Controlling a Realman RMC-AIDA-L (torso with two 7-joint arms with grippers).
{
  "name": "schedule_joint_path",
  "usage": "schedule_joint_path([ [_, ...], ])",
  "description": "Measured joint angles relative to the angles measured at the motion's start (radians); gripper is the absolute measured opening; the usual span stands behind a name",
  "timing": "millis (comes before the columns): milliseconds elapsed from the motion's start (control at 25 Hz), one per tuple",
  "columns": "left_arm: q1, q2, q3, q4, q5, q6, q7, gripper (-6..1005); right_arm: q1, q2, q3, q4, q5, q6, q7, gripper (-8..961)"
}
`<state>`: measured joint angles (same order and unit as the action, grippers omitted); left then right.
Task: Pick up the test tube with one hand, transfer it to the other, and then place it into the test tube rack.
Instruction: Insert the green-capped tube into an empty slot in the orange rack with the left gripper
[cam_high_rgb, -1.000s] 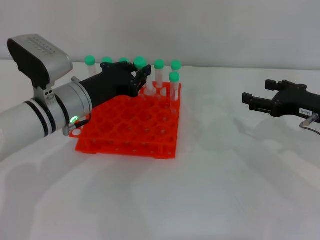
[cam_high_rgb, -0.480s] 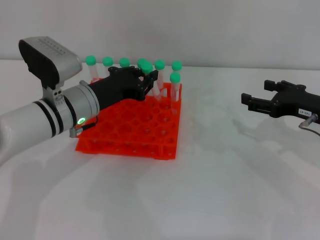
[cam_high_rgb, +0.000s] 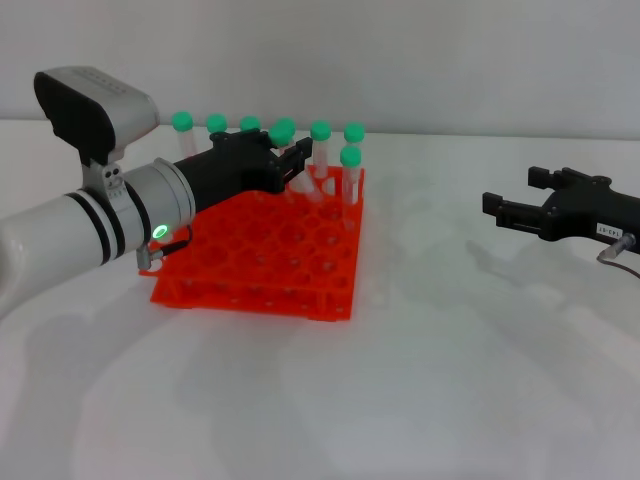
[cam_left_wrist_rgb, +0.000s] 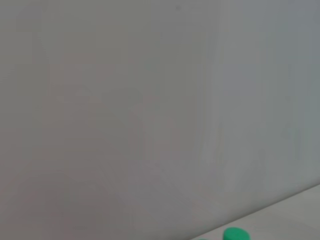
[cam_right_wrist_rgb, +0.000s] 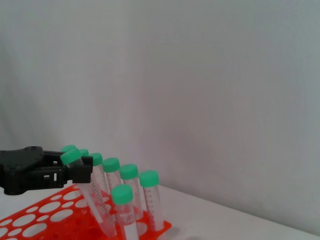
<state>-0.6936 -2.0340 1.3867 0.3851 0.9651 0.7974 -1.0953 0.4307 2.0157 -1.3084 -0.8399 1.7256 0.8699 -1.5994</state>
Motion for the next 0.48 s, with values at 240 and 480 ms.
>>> schedule_joint_path([
  [240,-0.003,-0.001,0.000,0.000,0.000,-0.012,-0.004,378,0.001,0.000,0.000,0.011,0.000,0.000,-0.003,856],
  [480,-0.003,-0.001,0.000,0.008,0.000,-0.034,-0.001,594,0.005,0.000,0.000,0.020,0.000,0.000,-0.004,856],
])
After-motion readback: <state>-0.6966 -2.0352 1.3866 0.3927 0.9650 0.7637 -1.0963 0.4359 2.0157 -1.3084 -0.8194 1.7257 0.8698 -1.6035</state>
